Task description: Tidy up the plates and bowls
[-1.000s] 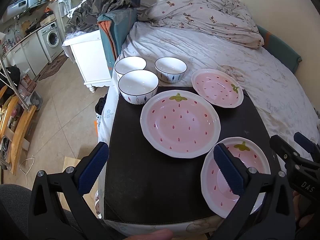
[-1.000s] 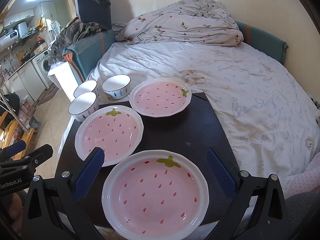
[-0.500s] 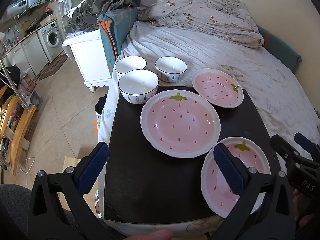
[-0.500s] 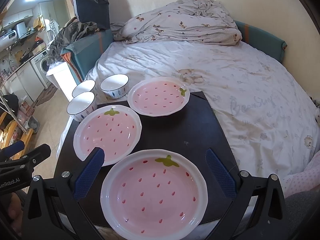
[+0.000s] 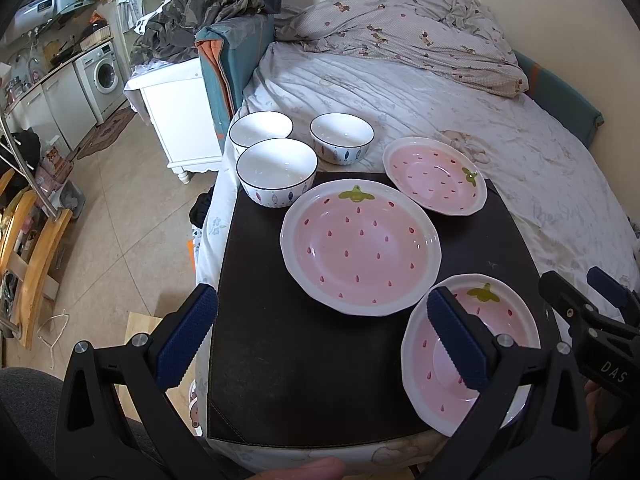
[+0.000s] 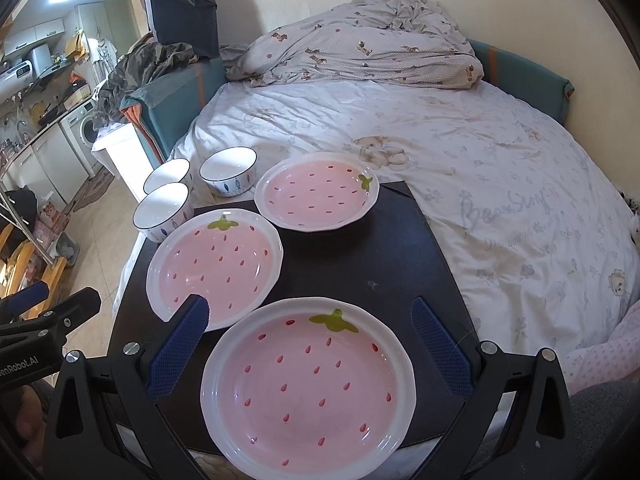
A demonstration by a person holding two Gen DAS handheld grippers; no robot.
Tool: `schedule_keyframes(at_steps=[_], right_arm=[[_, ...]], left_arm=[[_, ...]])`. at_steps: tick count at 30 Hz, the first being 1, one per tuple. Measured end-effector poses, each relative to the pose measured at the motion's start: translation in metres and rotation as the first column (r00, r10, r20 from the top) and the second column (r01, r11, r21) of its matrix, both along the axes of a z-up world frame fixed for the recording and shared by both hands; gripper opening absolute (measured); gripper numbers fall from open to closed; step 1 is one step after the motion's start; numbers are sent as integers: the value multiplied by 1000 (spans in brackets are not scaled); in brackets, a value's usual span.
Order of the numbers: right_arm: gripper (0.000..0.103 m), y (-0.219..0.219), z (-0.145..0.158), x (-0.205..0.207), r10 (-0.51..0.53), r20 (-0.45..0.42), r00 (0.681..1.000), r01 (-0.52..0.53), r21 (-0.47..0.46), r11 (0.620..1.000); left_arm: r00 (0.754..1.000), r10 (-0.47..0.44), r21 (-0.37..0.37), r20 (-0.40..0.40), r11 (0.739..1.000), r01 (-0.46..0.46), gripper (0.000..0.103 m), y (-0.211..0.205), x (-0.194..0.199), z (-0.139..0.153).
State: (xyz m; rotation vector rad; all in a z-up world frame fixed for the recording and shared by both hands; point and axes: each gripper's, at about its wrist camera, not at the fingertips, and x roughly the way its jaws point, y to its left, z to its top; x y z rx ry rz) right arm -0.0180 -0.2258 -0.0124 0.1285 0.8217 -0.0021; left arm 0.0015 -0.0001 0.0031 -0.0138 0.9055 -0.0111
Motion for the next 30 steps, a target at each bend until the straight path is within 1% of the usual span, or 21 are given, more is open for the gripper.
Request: schedule_keyframes(at_steps=[13,18,21,23,25,26,27,28,30], right_arm=[[103,1,-1,0,2,-3,1000,-2,-6,1000],[103,-1,-1,1,-5,-3,1000,5,6,1000],[103,-7,0,4,12,-17,1000,-11,41,999],[103,-16,1,8,26,-46,999,-22,68,997],[103,-27,1,13,39,-69,997,-29,134,991],[103,-36,1,15,41,-84,996,-26,179,983],[103,-42,0,18,37,-101,994,-17,197,980],[103,-49,-1,22,34,-119,992,-9,206,979],[103,-61,-1,26,25,-128,991,3,216,976]], left_arm=[[1000,-4,3,-2,1000,4,103,-2,-1,-1],[1000,-1,12,-4,1000,2,103,-3,-1,-1],[1000,1,12,-8,1000,-1,103,0,0,0],[1000,-3,26,-16,1000,3,103,-2,1,0],[1000,-3,48,-28,999,4,103,-5,4,-2],[999,-1,49,-33,999,3,103,-6,5,-2],[999,3,45,-36,999,-1,103,-7,6,-2],[999,5,45,-35,999,-3,103,-8,7,-1],[999,4,58,-44,998,-1,103,-13,12,0]])
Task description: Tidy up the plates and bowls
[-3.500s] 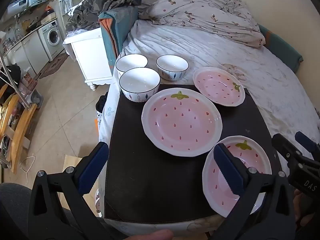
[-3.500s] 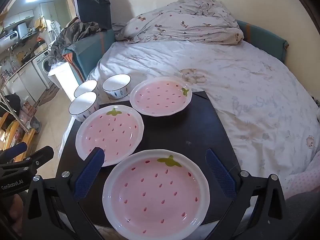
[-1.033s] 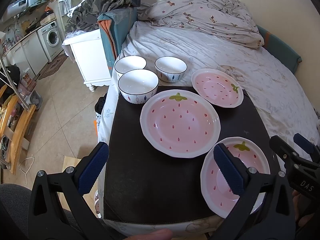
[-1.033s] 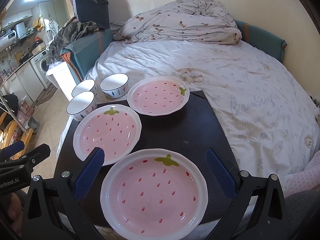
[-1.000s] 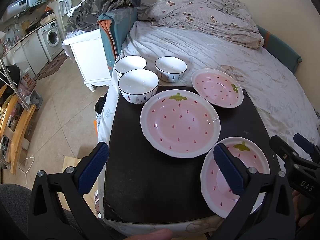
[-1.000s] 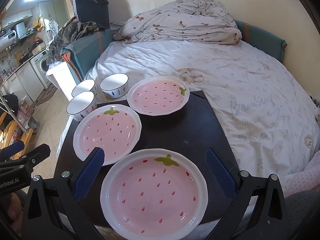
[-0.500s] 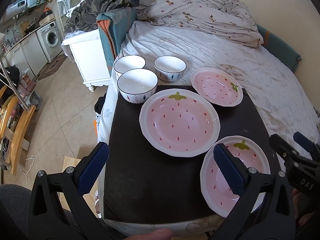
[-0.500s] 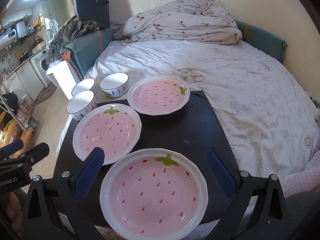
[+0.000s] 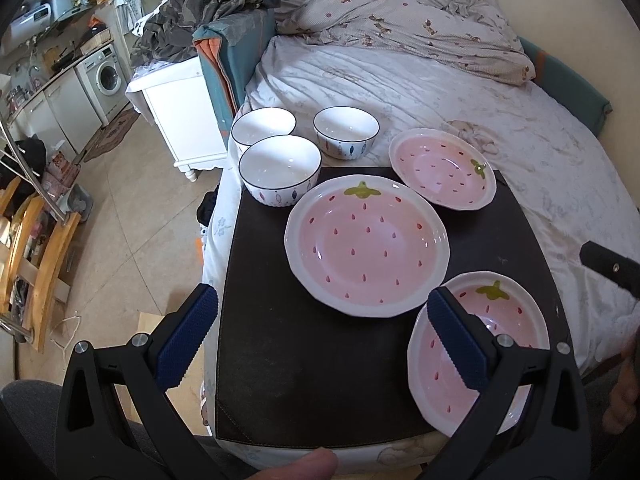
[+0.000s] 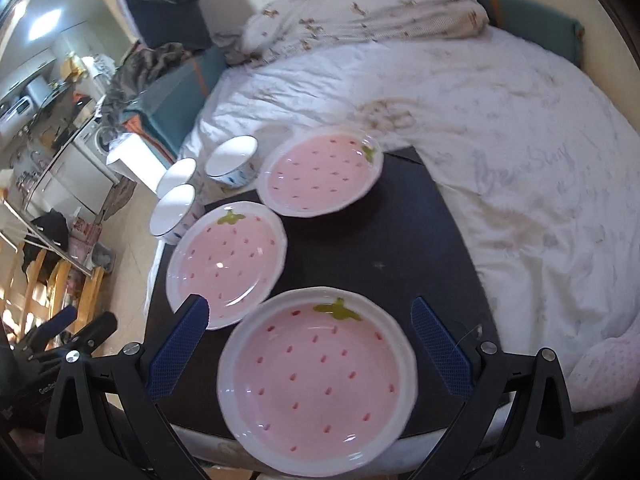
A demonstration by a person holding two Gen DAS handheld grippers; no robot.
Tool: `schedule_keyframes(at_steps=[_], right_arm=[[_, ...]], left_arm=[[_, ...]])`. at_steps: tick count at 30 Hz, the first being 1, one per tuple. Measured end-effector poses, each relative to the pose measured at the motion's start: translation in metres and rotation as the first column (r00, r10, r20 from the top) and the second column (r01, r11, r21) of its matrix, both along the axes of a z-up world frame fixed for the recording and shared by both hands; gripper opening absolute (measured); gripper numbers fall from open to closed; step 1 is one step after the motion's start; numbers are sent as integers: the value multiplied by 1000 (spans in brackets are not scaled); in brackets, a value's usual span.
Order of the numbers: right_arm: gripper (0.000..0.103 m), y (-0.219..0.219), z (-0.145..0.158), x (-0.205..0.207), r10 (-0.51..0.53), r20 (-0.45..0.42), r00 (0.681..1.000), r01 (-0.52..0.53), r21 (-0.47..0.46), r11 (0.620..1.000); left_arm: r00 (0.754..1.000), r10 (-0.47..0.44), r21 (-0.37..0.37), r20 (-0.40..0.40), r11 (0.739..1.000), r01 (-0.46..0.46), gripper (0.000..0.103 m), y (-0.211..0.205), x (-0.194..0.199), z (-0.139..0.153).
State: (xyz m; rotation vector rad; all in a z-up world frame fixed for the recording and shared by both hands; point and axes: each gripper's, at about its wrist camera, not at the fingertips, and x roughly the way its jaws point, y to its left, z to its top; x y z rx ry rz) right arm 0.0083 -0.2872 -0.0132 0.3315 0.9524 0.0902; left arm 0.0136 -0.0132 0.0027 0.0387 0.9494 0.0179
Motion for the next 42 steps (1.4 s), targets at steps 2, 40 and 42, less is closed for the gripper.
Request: schedule_keyframes(at_steps=[2,40,42], right_arm=[[103,-14,-2,7,-7,-14,1000,7,-4,1000],[29,-47,-142,25,222,-474,852,-69,319,945],[29,-44,-141,27,228,-469,853,-87,302,949]], left_arm=[[1000,1,0,-24,1000,-1,103,-5,6,-2],[880,-126,-255,-457,967,6,41,-68,34,-143],[879,-120,-257,-461,966,-3,40,-66,35,-144]])
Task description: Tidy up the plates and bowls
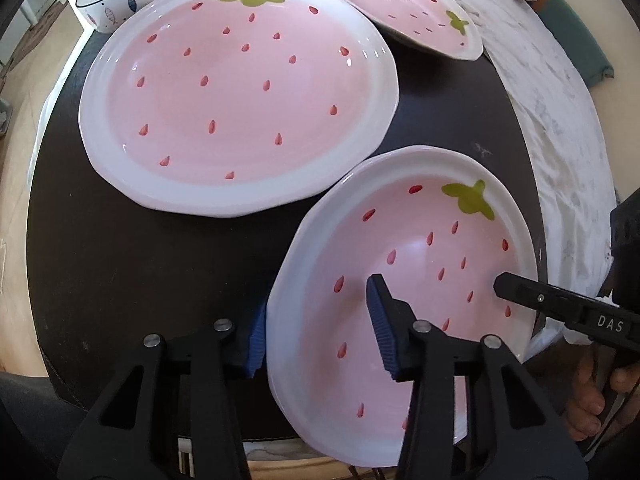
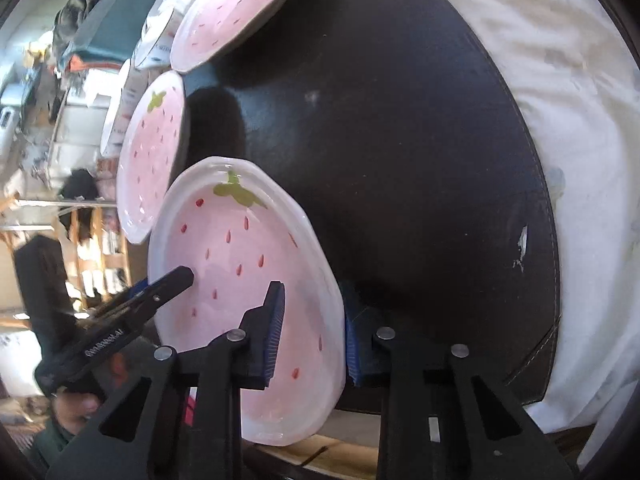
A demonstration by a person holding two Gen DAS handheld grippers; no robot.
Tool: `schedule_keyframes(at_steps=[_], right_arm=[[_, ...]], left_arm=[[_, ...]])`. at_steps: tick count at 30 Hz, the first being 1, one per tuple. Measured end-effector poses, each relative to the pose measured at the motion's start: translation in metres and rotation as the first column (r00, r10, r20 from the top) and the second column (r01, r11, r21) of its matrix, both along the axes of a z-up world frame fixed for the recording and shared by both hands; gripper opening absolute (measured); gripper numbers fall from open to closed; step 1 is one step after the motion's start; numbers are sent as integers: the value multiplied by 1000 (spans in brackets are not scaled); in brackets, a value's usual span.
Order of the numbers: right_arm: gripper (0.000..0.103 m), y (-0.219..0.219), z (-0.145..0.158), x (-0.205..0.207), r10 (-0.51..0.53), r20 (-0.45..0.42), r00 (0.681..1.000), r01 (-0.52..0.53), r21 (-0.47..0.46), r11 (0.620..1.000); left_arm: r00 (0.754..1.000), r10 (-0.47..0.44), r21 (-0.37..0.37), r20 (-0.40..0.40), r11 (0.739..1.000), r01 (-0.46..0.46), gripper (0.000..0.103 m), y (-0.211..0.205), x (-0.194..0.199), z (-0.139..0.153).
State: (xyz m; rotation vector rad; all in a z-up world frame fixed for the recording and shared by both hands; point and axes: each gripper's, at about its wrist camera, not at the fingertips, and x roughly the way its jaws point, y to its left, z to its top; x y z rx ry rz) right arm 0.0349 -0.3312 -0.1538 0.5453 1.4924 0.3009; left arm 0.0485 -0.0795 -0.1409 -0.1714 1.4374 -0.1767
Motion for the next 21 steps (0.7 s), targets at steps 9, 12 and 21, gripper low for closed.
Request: schedule_keyframes(at_steps=[9,12,21], right_arm=[[20,7,4,-2,41,39,998,-37,-86,996],[20,8,6,-7,50,54,997,-45,-99,994],[21,-5,24,-29,27,82,996,-18,-102,995]], left_arm=[[1000,-30,15,-5,999,31,30,-3,1,-2],[1000,-24,-13,-10,1000,24,27,0,-4,-1],[998,-51,-46,47,998,53,23,-6,-26,22]])
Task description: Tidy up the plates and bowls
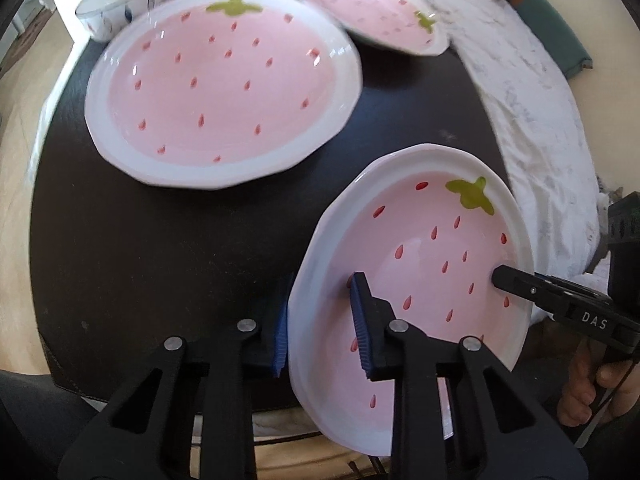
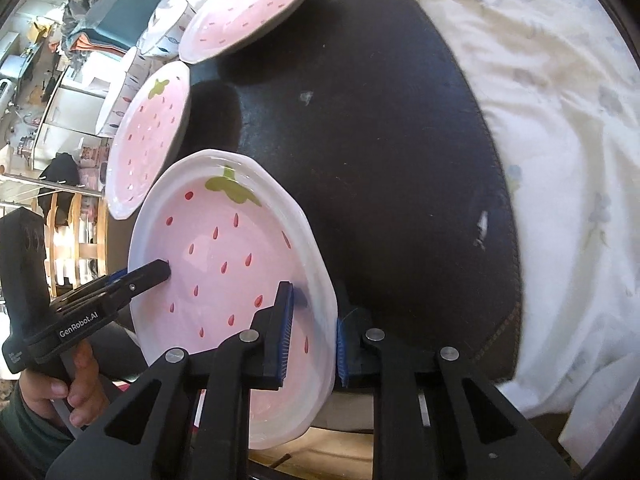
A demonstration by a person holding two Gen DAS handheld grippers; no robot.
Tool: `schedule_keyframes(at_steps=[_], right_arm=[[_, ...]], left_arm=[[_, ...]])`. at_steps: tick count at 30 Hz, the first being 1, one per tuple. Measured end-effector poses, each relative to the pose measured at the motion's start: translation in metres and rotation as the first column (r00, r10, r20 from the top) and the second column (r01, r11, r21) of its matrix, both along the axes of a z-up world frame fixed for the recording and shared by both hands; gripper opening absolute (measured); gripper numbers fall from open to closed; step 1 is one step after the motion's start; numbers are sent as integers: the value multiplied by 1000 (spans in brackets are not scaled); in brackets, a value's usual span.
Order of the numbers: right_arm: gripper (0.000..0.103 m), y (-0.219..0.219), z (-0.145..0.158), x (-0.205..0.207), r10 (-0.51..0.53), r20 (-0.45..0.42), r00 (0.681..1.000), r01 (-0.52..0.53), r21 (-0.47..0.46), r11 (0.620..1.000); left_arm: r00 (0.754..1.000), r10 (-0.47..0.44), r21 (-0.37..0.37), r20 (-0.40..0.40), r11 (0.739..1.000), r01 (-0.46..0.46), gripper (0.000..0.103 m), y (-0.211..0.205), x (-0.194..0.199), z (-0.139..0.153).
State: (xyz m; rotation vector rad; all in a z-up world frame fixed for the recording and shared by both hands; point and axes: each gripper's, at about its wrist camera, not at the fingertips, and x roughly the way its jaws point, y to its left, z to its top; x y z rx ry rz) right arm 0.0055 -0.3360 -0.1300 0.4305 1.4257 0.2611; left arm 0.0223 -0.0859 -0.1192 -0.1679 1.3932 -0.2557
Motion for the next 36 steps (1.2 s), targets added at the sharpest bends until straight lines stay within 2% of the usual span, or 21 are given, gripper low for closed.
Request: schedule_keyframes(at_steps=[9,16,21,25,29,33,36], right_arm=[[20,-5,35,0,-29,104,994,24,54,998],[19,10,64,22,-39,178,983,28,63,998],[19,29,67,40,-20,179,984,7,71,997],[19,47,62,56,-14,158,987,3,68,998],[19,65,55,78,-6,133,991,-3,69,998],[19,88,48,104,2,114,993,-11,84,996],[19,107,44,124,20,108,994,-29,80,996]], left_arm=[[993,0,-10,117,1000,1,20,4,9,49],[988,20,-1,155,1000,-20,21,26,29,70],[987,67,-17,143,998,-65,21,48,42,65],[987,69,15,143,997,-72,21,62,55,60],[986,117,22,122,992,-121,22,86,76,54],[977,170,62,127,982,-179,23,111,101,51],[973,197,58,123,977,-205,23,126,118,46]])
